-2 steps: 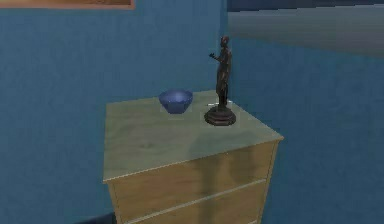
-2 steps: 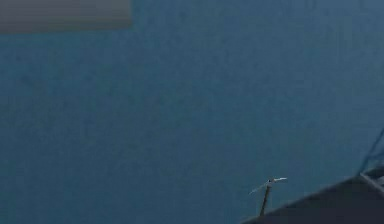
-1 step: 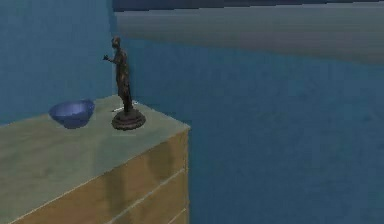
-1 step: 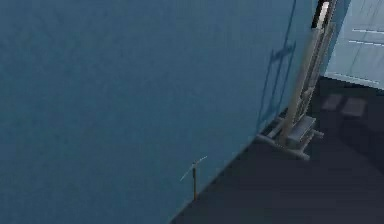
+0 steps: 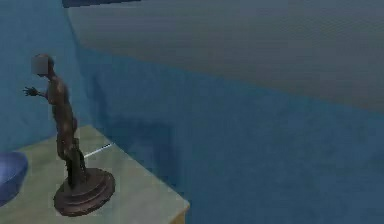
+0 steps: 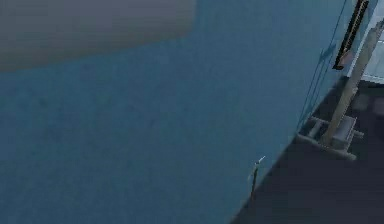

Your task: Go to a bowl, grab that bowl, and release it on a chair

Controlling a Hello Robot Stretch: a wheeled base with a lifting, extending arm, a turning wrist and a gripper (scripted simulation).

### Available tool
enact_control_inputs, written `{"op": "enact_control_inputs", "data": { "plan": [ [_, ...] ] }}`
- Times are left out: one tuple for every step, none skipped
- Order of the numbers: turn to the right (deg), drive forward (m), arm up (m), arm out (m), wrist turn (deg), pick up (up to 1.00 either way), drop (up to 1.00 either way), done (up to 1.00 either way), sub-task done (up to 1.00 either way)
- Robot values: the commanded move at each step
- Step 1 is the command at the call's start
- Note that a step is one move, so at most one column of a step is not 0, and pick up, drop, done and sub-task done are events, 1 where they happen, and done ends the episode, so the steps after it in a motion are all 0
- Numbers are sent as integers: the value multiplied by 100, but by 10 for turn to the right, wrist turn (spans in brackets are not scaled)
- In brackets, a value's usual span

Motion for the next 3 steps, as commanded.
{"op": "enact_control_inputs", "data": {
  "plan": [
    [-450,0,0,0,0,0,0,0,0],
    [-450,0,0,0,0,0,0,0,0],
    [-450,0,0,0,0,0,0,0,0]
  ]
}}
